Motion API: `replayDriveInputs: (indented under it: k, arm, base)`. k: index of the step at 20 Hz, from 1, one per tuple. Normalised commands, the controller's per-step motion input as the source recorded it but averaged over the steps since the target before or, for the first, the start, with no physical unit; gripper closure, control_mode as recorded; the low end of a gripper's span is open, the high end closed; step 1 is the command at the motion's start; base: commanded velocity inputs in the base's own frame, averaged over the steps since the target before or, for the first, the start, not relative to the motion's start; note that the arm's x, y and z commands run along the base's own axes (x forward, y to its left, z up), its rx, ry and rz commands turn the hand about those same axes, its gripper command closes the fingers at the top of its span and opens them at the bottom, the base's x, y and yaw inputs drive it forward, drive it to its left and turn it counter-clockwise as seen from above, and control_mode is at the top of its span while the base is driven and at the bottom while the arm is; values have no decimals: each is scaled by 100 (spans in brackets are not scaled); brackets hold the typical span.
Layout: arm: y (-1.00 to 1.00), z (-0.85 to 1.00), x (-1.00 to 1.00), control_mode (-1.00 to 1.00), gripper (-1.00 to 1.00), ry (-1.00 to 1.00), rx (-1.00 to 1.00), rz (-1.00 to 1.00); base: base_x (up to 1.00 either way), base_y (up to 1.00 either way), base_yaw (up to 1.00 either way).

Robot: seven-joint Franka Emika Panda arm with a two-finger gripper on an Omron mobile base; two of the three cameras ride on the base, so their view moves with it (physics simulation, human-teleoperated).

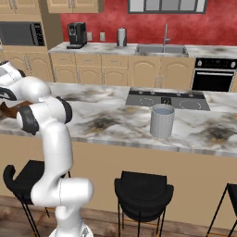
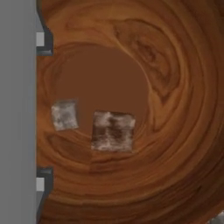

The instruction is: There are four ice cubes in the ice bowl. Place two ice cubes in each glass of water.

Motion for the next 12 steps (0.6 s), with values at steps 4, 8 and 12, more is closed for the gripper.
replayDriveInputs:
  k: [4,8,12]
  arm:
    - [-1,-28,1,-100,-100,0,-2,0]
    - [-8,-32,0,-100,-100,0,-1,0]
    - [-11,-18,3,-100,-100,0,0,0]
  base:
    - [0,0,0]
    - [0,0,0]
    - [0,0,0]
